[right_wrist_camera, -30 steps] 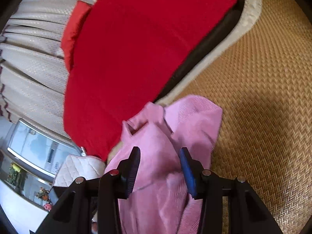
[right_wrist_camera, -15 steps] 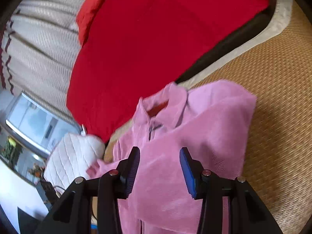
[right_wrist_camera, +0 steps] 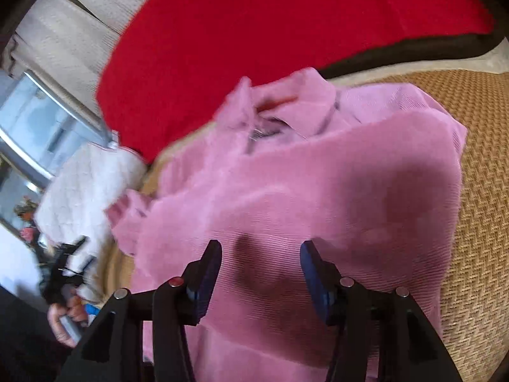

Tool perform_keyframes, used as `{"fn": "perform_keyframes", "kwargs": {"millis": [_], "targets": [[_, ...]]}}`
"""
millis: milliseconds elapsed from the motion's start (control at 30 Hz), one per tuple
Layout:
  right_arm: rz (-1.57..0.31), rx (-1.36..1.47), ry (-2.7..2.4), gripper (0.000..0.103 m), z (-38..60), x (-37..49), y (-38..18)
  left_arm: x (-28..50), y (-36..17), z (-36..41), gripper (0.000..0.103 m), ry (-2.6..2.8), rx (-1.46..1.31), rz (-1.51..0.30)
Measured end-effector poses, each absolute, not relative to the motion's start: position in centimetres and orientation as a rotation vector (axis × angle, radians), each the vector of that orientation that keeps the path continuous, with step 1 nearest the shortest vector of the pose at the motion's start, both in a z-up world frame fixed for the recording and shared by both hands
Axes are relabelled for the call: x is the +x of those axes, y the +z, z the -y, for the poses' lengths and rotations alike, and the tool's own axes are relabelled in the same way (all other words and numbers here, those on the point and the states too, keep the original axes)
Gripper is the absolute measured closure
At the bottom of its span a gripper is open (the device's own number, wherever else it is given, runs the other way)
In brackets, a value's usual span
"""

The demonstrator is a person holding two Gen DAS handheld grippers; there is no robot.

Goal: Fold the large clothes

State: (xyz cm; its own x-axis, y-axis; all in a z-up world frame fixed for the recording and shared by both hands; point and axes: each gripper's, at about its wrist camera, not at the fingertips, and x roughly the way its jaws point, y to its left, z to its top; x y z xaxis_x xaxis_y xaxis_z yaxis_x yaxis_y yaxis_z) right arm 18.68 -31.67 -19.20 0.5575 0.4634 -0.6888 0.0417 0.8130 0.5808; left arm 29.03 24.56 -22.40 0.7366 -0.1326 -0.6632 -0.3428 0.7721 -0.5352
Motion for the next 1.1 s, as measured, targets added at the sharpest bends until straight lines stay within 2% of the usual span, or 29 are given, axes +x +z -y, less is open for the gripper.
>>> {"fn": "perform_keyframes", "kwargs": {"millis": [233,767,833,867,900,967,1100], "targets": [[-0.919,0.559,0.264,0.048,31.8,18.4,-18.4,32.6,-24.8,-27.1,0.030,0.143,-0.855,-0.766],[-0.900,0.516,0.270,0.048,31.9,18.6,-18.8,40.3,-27.9,-31.1,0.030,0.239,-0.795,-0.757],[-0.900,0.508,0.264,0.048,31.9,18.6,-19.0,40.7,-28.6,-31.0,0.047,0.233,-0.794,-0.763],[-0.899,0.503,0.261,0.048,31.9,18.6,-19.1,41.1,-29.0,-31.1,0.068,0.224,-0.788,-0.782],[-0.898,0.497,0.259,0.048,31.9,18.6,-19.1,41.4,-29.2,-31.1,0.084,0.223,-0.780,-0.793],[-0.897,0.486,0.249,0.048,31.9,18.7,-19.2,41.6,-29.2,-31.1,0.095,0.228,-0.739,-0.791],[-0.880,0.486,0.225,0.049,32.5,18.6,-19.2,40.8,-25.5,-28.8,0.099,0.175,-0.661,-0.717]]}}
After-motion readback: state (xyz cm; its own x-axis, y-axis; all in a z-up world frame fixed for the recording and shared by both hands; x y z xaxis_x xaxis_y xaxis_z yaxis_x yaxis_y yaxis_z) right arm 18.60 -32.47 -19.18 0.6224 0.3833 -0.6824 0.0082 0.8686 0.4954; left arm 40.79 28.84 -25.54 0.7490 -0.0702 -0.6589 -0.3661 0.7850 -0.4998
